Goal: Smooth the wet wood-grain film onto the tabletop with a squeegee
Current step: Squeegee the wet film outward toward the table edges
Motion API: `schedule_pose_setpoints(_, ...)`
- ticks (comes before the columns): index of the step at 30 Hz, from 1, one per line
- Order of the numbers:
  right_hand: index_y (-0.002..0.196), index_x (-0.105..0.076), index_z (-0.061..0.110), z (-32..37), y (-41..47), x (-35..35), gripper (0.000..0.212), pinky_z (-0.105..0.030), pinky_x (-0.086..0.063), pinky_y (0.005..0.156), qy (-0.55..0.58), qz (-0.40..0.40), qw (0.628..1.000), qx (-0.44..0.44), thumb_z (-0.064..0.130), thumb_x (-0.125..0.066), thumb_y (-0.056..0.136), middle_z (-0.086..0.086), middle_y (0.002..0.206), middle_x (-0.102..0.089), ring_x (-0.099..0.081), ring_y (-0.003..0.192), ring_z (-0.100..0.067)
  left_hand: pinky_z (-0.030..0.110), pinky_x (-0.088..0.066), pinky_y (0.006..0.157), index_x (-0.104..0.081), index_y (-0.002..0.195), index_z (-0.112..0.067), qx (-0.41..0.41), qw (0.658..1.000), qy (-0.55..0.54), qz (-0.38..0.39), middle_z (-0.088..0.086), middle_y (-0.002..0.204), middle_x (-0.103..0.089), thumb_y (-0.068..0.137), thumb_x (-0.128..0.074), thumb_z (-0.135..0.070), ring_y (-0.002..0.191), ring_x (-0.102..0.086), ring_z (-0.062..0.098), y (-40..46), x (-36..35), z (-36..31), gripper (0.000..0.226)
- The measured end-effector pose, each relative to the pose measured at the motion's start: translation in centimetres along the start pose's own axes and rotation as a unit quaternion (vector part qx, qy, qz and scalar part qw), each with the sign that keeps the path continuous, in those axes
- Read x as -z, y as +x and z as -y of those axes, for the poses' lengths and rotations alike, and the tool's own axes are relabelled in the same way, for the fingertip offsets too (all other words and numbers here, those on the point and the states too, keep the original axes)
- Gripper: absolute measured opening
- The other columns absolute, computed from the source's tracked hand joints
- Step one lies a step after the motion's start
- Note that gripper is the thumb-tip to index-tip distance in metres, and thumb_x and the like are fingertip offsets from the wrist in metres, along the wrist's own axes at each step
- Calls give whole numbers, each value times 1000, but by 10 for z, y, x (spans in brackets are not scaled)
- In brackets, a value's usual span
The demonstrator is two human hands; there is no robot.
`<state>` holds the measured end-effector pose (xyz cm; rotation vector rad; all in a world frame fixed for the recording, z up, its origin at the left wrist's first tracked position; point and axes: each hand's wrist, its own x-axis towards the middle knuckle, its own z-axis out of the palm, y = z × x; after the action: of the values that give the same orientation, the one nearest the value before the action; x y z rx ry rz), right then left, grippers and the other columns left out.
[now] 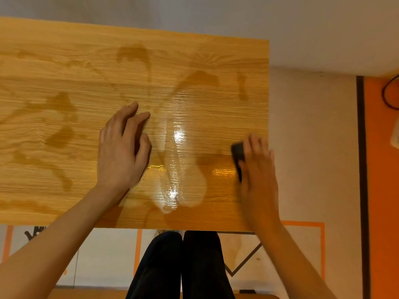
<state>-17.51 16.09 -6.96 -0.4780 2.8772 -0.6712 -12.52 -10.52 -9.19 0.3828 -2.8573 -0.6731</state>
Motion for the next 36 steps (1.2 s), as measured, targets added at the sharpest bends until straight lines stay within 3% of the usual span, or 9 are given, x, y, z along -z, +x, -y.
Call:
schedule_pose_setpoints(4,149,-27,3,-4,68,2,47,-35,-2,123,30,-44,998,-29,8,-38,103,-12,158,-22,-13,149,-25,42,-30,113,-52,141,-15,2,1000,3,3,6,154,-42,101,-46,-22,144,-38,27,0,0,2,41)
schedule_pose_setpoints(8,149,-19,11,-4,0,-1,51,-34,0,123,40,-31,998,-24,12,-39,103,-2,158,-11,-8,149,-21,42,-30,113,-52,141,-15,5,1000,2,4,5,154,-43,100,-46,-23,144,-39,26,-2,0,0,42)
schedule_pose_setpoints(14,149,-27,5,-13,53,6,47,-39,-5,124,11,-29,999,5,11,-37,103,-11,158,-22,-10,148,-22,41,-29,113,-52,141,-14,9,1000,7,0,6,154,-42,99,-46,-21,144,-39,27,2,0,-3,42)
schedule_pose_setpoints(19,150,-25,6,13,90,-19,48,-45,-6,123,-27,-99,990,-94,21,-23,105,-12,159,-21,-15,149,-30,42,-30,111,-53,140,-14,13,1000,10,5,6,154,-42,99,-47,-21,143,-39,28,1,0,-2,42)
schedule_pose_setpoints(26,150,-28,13,95,67,-57,51,-39,0,123,-11,-7,998,57,18,-42,102,-7,160,-21,-13,150,-23,43,-31,110,-52,140,-16,18,1000,14,14,5,155,-41,99,-47,-21,144,-38,28,2,1,-2,42)
schedule_pose_setpoints(28,148,-33,11,81,71,-41,50,-45,-10,123,-16,30,994,103,19,-47,100,-8,157,-28,-21,148,-26,44,-32,109,-52,140,-15,17,1000,8,15,6,154,-41,99,-47,-21,143,-39,29,1,1,-2,42)
schedule_pose_setpoints(30,147,-35,7,49,76,-18,50,-52,-17,121,1,18,998,57,14,-49,99,-12,155,-31,-24,146,-30,45,-33,108,-52,139,-14,13,1000,5,19,7,154,-42,99,-47,-21,143,-40,30,1,1,-1,42)
schedule_pose_setpoints(33,151,-23,11,20,85,1,51,-41,1,124,47,-50,992,-102,16,-39,104,-6,161,-17,-7,150,-22,47,-33,108,-53,139,-13,18,1000,6,22,9,153,-42,99,-47,-21,142,-39,32,2,1,-2,42)
schedule_pose_setpoints(36,153,-13,10,52,90,-27,51,-35,7,121,-15,-84,988,-132,22,-28,106,-7,162,-9,-2,151,-23,48,-33,109,-52,140,-11,22,999,-1,26,10,153,-42,99,-47,-21,143,-39,32,2,2,-3,42)
